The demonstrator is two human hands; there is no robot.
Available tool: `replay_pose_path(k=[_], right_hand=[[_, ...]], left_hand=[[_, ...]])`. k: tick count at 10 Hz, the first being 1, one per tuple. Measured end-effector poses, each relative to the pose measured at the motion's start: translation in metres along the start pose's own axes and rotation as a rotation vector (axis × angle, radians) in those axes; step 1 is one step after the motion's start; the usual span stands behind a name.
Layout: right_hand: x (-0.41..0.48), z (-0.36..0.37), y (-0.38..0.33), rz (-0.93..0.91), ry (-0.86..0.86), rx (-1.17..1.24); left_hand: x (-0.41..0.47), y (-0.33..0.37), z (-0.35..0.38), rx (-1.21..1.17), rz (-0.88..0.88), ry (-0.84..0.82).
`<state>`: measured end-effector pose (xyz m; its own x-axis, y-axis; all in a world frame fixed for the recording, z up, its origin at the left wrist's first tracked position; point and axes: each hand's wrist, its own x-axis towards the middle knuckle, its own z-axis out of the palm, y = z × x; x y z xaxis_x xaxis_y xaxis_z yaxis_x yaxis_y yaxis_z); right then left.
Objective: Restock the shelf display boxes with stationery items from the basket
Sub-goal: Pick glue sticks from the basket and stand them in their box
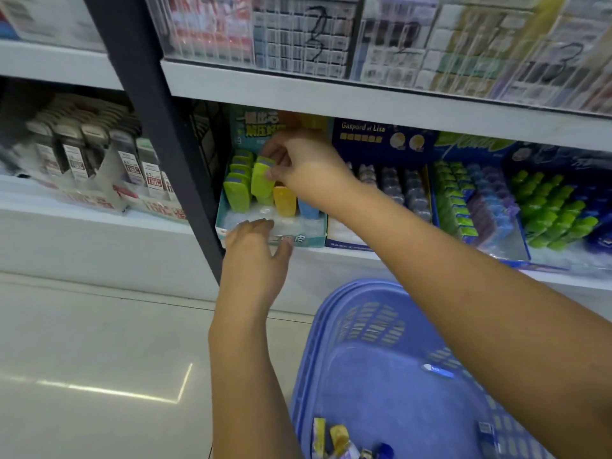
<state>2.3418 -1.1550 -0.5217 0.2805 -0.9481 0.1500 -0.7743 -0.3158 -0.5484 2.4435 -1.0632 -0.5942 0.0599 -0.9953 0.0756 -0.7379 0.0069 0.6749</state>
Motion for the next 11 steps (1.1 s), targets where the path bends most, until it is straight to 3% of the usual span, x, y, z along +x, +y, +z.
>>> replay_pose_path(k=[2, 5, 7, 8, 9, 10, 11], right_hand=[[0.004, 0.012, -0.01, 0.001, -0.106, -0.235], [-0.002, 0.018, -0.001, 0.034, -0.077, -0.167], [-0.008, 0.027, 0.005, -0.205, 0.127, -0.498], [-0.022, 0.012, 0.006, -0.171, -0.001, -0.416], [-0.072, -0.015, 0.026, -0.115, 0.054, -0.243], [-0.146, -0.036, 0.067, -0.017, 0.017, -0.151], [-0.219, -0.021, 0.113, 0.222, -0.357, -0.164]], left_hand=[[0.004, -0.003, -0.003, 0.007, 0.012, -0.017], [0.003, -0.006, -0.003, 0.025, 0.038, -0.018], [0.002, -0.003, -0.005, 0.035, 0.034, -0.037], [-0.005, 0.01, -0.015, -0.007, 0.024, -0.001], [-0.015, 0.033, -0.026, -0.116, 0.063, 0.037], [-0.027, 0.059, -0.026, -0.227, 0.098, -0.193], [-0.037, 0.08, 0.009, -0.113, 0.061, -0.544]])
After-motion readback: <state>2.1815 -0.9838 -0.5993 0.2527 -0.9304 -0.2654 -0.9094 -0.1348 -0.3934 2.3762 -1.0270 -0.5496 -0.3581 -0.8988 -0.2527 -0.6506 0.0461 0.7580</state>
